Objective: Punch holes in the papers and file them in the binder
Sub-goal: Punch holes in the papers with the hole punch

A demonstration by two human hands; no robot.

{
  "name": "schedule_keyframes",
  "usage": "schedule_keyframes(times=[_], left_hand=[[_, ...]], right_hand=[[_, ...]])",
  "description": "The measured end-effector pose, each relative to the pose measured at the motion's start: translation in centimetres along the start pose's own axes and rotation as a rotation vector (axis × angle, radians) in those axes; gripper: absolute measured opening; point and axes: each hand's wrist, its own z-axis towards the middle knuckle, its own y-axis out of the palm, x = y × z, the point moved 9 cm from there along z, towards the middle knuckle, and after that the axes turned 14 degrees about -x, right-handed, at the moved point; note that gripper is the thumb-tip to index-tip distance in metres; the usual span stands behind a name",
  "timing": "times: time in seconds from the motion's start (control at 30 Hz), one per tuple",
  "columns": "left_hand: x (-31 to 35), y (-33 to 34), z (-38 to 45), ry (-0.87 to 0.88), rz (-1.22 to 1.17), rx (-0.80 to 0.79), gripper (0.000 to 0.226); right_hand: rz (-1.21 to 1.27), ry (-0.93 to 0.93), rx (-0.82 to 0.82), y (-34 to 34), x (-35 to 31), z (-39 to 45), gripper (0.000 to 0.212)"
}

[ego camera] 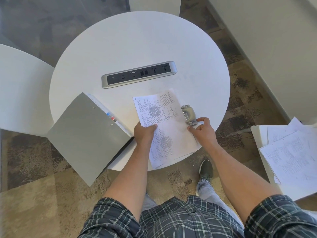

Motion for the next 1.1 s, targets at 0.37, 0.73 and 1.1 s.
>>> schedule_keyframes(times=[0.37, 0.73, 1.1], left_hand=[[4.6, 1.2, -0.9, 0.207, 0.703, 0.229, 0.113], [10.0, 13.4, -1.2, 0.844, 1.56, -0.298, 0.063], [9.4, 12.3, 2.5, 0.698, 1.373, -0.27, 0.028]], right_hand=[[-0.022, 0.012, 0.012, 0.0, 0.0, 0.2, 0.045], [-0.041, 0.017, 0.019, 0.0, 0.3, 0.5, 0.044], [-0.062, 0.013, 0.003, 0.0, 0.3, 0.6, 0.043]])
